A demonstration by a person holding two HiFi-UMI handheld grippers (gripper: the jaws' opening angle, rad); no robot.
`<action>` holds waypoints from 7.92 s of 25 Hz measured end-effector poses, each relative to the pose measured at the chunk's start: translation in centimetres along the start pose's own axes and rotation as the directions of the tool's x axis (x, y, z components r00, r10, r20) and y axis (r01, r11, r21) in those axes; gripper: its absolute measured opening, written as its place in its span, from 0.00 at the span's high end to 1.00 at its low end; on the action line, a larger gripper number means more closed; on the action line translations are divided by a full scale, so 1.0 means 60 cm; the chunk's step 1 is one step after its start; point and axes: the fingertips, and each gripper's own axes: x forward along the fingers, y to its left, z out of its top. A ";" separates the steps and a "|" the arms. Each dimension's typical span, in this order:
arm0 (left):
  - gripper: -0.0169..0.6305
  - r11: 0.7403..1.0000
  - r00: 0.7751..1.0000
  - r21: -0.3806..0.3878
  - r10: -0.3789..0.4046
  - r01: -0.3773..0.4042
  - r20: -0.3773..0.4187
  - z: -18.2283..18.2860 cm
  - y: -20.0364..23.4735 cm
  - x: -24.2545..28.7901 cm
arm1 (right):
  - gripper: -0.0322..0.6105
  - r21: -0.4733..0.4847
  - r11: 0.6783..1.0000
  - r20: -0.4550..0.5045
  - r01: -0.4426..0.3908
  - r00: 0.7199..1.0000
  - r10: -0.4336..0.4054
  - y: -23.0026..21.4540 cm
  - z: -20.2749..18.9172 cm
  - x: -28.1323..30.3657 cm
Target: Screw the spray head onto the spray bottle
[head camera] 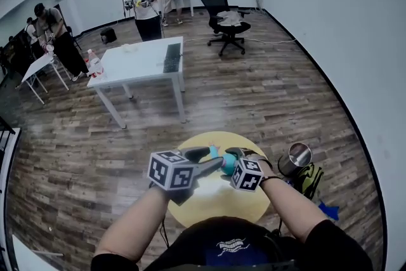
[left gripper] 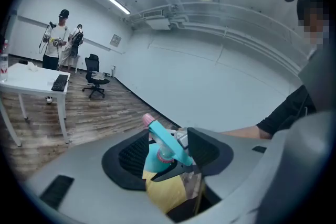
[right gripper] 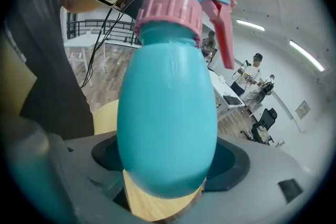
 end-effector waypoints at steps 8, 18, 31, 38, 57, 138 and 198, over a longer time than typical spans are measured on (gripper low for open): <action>0.69 0.961 0.994 0.272 -0.024 0.052 -0.107 -0.007 -0.056 0.002 | 0.29 -0.054 0.998 -0.015 -0.016 1.000 0.015 0.004 -0.001 -0.043; 0.82 0.055 0.965 0.971 0.114 0.233 -0.238 -0.077 -0.105 -0.017 | 0.29 -0.054 0.991 0.067 -0.119 0.990 0.123 0.037 0.001 -0.068; 0.65 0.027 0.989 0.998 0.140 -0.049 0.045 0.017 -0.131 -0.021 | 0.29 0.074 0.991 0.288 -0.116 0.953 0.090 0.019 0.038 -0.116; 0.57 0.496 0.990 0.856 0.063 -0.143 0.129 0.066 -0.100 -0.048 | 0.30 0.165 0.986 0.386 -0.035 0.922 -0.032 -0.024 0.059 -0.140; 0.79 0.693 0.939 0.701 0.107 0.167 -0.328 -0.005 -0.118 -0.019 | 0.29 -0.004 0.997 0.106 0.071 0.992 -0.071 -0.010 0.018 -0.106; 0.69 0.927 0.936 0.372 -0.176 0.053 0.304 0.075 -0.156 -0.032 | 0.29 0.243 0.938 0.471 -0.249 0.875 0.110 0.016 0.158 -0.186; 0.35 1.000 0.993 -0.007 0.010 -0.011 -0.120 0.102 -0.136 -0.051 | 0.30 0.140 0.987 0.079 -0.082 0.994 0.072 0.030 0.080 -0.129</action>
